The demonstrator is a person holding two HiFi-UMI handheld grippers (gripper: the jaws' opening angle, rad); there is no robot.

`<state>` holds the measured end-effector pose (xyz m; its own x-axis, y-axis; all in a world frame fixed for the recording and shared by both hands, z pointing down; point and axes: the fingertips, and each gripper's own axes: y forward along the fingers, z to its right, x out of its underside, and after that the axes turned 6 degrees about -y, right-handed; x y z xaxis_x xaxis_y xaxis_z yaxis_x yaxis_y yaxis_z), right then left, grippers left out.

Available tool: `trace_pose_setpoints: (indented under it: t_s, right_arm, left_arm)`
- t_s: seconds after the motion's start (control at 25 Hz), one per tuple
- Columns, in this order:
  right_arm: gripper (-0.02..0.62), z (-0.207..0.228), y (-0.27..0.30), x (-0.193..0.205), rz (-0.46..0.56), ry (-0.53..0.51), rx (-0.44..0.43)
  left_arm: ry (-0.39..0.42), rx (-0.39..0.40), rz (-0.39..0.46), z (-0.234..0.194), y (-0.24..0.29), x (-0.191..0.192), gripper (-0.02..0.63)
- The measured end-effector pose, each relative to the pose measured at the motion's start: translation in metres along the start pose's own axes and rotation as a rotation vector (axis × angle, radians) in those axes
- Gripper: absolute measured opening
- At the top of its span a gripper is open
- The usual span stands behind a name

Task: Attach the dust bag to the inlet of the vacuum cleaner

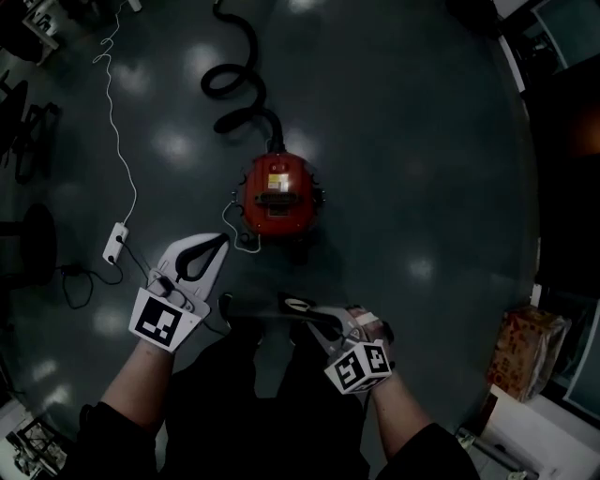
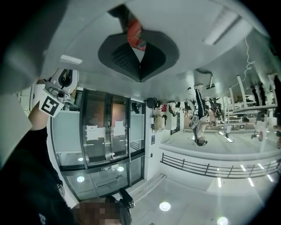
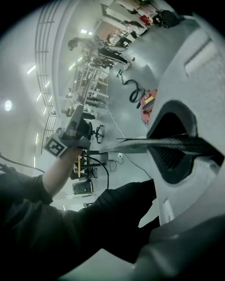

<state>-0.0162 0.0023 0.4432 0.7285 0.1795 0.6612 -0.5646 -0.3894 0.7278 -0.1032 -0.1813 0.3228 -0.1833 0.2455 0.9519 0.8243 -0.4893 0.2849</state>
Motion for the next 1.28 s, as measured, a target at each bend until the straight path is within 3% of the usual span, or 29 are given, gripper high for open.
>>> trace_pose_setpoints:
  t_s: [0.24, 0.52, 0.8, 1.12, 1.28]
  right_arm:
    - [0.026, 0.001, 0.039, 0.042, 0.022, 0.014, -0.038]
    - [0.026, 0.003, 0.075, 0.077, 0.039, 0.012, -0.081]
    - [0.025, 0.0, 0.111, 0.112, 0.049, -0.013, -0.11]
    - [0.025, -0.002, 0.144, 0.15, 0.048, -0.05, -0.147]
    - [0.025, 0.001, 0.157, 0.159, 0.085, -0.073, -0.178]
  left_arm:
    - [0.029, -0.01, -0.034, -0.014, 0.041, 0.043, 0.014]
    - [0.128, 0.039, -0.08, -0.012, 0.08, 0.098, 0.042]
    - [0.153, 0.057, -0.069, -0.021, 0.116, 0.14, 0.074]
    - [0.262, 0.119, -0.077, -0.026, 0.154, 0.183, 0.149]
    - [0.279, 0.155, -0.087, -0.033, 0.164, 0.205, 0.176]
